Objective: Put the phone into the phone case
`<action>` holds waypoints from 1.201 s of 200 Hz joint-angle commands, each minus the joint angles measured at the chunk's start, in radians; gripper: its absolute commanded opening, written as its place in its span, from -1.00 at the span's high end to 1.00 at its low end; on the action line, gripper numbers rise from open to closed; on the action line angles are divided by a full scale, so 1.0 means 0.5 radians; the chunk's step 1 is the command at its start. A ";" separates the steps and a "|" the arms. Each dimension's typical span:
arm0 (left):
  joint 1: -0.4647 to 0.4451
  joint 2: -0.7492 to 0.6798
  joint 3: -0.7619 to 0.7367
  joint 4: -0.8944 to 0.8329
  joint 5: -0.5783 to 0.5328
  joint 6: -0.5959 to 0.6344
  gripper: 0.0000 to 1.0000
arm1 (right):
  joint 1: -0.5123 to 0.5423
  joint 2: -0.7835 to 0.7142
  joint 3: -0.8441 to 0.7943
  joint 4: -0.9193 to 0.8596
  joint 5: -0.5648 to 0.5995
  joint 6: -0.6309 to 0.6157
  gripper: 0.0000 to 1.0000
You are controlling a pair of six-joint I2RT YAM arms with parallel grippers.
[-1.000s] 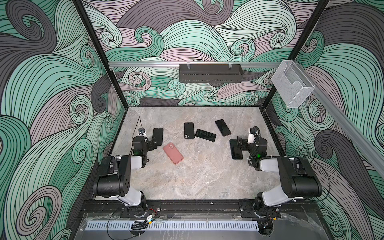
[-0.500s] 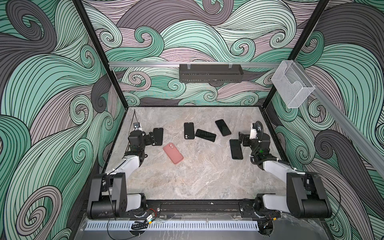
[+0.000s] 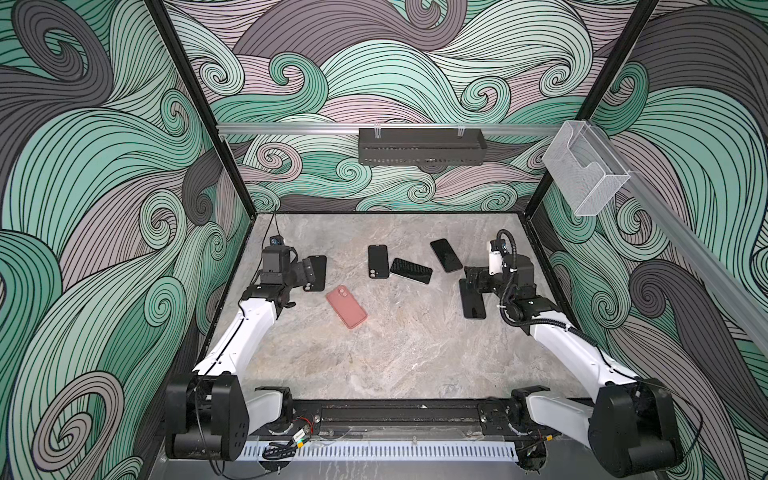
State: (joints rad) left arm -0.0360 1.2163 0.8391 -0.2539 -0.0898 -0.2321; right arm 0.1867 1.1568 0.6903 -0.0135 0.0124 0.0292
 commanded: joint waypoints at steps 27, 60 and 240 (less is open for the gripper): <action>-0.050 0.246 0.228 -0.255 0.533 0.219 -0.74 | 0.114 -0.078 0.114 -0.403 -0.058 0.042 -0.99; -0.122 0.456 0.336 -0.321 0.653 0.376 -0.55 | 0.165 -0.131 0.142 -0.505 -0.086 0.068 -0.99; -0.348 1.324 0.872 -0.805 0.526 0.630 0.36 | 0.209 -0.335 -0.010 -0.513 -0.138 0.156 -0.99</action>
State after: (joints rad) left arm -0.2016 1.8645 1.2472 -0.6235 0.1825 0.0719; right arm 0.2871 1.0023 0.6945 -0.2634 -0.0505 0.0910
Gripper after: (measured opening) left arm 0.335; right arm 0.993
